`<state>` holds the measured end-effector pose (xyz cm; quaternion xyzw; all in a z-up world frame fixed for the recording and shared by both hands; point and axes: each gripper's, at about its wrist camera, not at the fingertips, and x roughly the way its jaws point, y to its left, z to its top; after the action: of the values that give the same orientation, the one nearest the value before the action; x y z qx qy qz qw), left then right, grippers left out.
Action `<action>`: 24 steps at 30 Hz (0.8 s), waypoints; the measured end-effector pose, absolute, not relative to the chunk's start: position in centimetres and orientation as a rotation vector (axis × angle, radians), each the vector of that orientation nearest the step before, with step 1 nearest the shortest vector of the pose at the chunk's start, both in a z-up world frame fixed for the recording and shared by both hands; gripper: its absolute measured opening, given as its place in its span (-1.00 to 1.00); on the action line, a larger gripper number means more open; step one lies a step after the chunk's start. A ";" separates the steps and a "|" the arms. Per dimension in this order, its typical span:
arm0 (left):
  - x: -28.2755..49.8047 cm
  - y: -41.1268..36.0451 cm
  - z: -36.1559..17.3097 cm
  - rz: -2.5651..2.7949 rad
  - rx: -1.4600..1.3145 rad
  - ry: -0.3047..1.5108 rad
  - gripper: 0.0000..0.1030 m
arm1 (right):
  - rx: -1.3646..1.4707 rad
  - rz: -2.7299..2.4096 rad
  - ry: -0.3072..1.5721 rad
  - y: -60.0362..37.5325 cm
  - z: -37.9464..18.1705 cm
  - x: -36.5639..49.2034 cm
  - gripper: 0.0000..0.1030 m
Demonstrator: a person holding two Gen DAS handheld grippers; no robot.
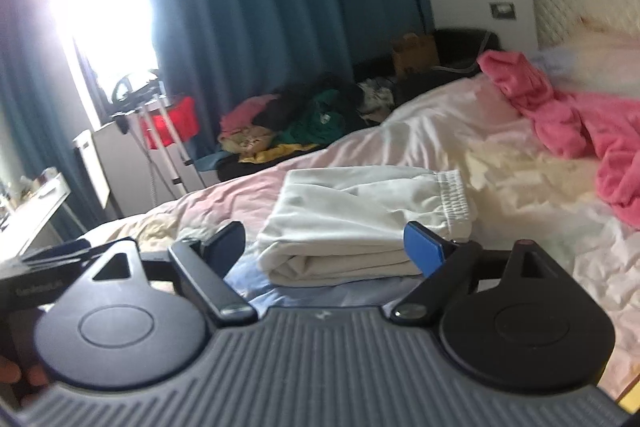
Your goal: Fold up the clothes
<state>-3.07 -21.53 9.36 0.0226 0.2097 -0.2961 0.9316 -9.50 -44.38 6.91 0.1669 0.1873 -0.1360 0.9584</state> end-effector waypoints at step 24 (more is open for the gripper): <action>-5.9 -19.5 4.9 -0.540 0.065 0.364 0.99 | 0.178 -0.389 0.296 -38.2 0.4 -10.7 0.70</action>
<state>-5.90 -19.54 4.86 0.0320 0.1785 -0.2654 0.9469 -10.74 -38.18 0.35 0.0880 0.1464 -0.1921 0.9664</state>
